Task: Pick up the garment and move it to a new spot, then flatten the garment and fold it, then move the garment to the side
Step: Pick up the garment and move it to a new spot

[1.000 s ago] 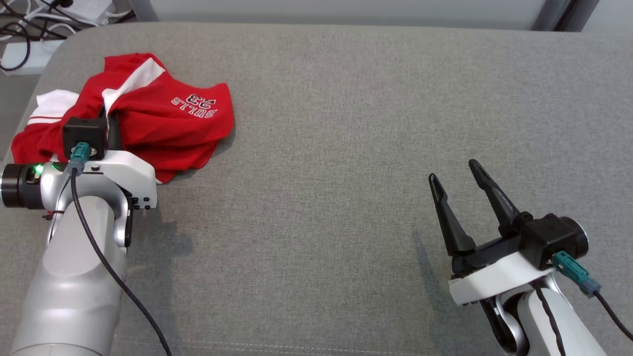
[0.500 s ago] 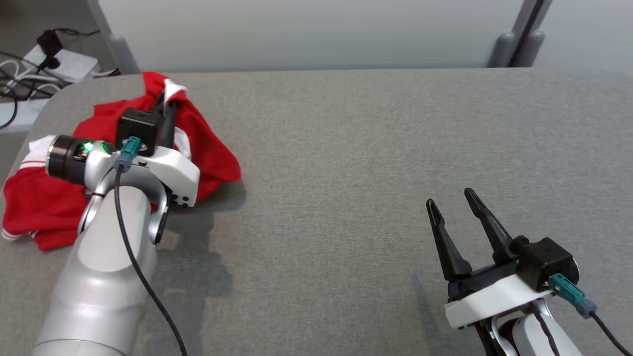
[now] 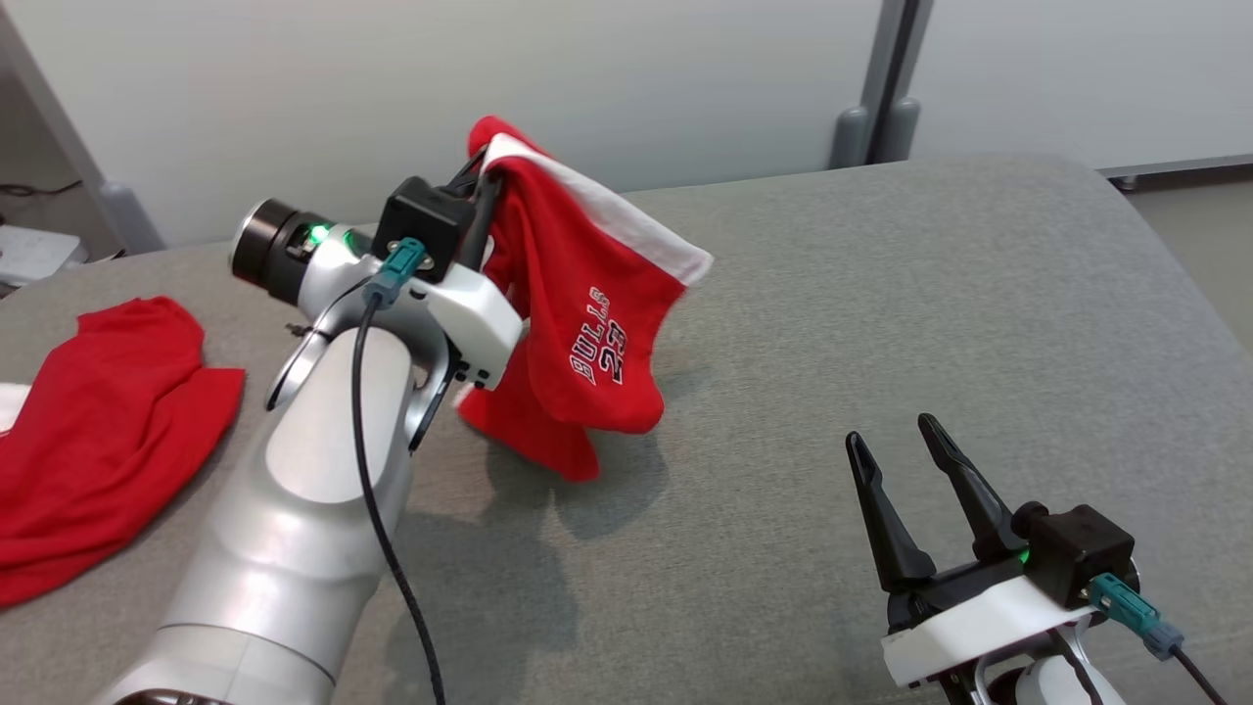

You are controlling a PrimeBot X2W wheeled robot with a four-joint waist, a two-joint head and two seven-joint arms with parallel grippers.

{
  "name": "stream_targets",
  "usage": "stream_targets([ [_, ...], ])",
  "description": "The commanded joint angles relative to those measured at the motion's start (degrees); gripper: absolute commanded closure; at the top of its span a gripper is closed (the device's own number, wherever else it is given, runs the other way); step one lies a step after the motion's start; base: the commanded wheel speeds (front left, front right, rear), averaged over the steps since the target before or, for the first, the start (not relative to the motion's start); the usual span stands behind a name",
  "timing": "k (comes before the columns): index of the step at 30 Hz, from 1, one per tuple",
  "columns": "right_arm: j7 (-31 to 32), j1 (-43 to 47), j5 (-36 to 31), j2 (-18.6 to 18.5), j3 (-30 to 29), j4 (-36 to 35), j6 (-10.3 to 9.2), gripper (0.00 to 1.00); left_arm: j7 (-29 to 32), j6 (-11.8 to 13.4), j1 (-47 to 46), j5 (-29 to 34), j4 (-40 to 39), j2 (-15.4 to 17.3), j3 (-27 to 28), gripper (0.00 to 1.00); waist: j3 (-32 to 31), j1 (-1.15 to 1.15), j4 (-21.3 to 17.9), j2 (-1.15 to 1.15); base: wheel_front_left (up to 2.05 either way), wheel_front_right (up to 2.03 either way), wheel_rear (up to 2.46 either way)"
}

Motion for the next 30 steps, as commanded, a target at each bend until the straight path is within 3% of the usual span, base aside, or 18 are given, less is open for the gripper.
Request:
stream_targets([
  [1, -0.8, -0.7, 0.1, -0.3, 1.2, -1.5, 0.25, 0.0, -0.4, -0.2, -3.4, -0.3, -1.7, 1.5, 1.0, 1.0, -0.5, 0.0, -1.1, 0.0, 0.0, 0.0, 0.0],
  [8, -0.8, -0.9, 0.3, -0.2, 1.4, -1.4, 0.25, 0.0, 1.1, 0.0, -6.2, -2.8, -3.6, 1.0, -4.8, 1.0, -0.6, 0.0, -4.0, 0.0, 0.0, 0.0, 0.0],
  [14, -0.8, -1.1, 0.4, -0.1, 1.3, -1.3, 0.25, 0.0, 2.9, 1.9, -7.6, -5.8, -4.6, 1.0, -9.6, 1.0, -0.4, 0.0, -5.3, 0.0, 0.0, 0.0, 0.0],
  [23, -0.8, -1.0, 0.2, 0.3, 1.1, -1.4, 0.25, 0.0, 4.2, 2.5, -2.1, -9.2, 0.6, 1.0, -14.6, 1.0, 1.4, 0.0, -5.8, 0.0, 0.0, 0.0, 0.0],
  [30, -0.8, -2.0, 0.2, 0.6, 1.7, -1.0, 0.25, 0.0, 4.5, 1.2, 4.0, -13.2, 3.3, 1.0, -22.2, 1.0, 3.0, 0.0, -5.8, 0.0, 0.0, 0.0, 0.0],
])
